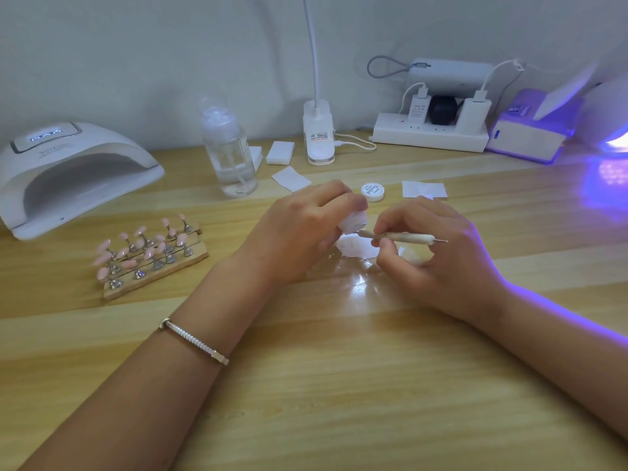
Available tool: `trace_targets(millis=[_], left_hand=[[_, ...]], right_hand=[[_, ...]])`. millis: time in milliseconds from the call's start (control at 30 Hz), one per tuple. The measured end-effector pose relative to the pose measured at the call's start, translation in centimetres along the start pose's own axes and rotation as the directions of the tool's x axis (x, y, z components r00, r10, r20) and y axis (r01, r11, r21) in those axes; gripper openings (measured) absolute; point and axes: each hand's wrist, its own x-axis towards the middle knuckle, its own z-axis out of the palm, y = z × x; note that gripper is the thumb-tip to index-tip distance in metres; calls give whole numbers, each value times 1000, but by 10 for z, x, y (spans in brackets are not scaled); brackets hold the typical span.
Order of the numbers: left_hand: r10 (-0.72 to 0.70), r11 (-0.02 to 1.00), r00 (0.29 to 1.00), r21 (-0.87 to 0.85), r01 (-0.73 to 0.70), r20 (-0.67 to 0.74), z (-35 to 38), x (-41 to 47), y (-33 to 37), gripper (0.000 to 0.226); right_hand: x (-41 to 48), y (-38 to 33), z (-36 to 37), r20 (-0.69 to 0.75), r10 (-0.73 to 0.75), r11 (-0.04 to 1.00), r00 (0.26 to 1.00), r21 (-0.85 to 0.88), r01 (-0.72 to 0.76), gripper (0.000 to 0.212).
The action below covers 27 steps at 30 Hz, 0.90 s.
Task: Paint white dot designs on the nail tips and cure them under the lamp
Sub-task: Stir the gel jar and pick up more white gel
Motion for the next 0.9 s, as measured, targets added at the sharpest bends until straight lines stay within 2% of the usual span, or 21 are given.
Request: trace_targets(millis=[900], left_hand=[[-22, 1000, 999, 20, 22, 34, 0, 0, -1, 39]], right_hand=[[0, 1, -2, 8, 64, 996, 998, 63, -64, 22]])
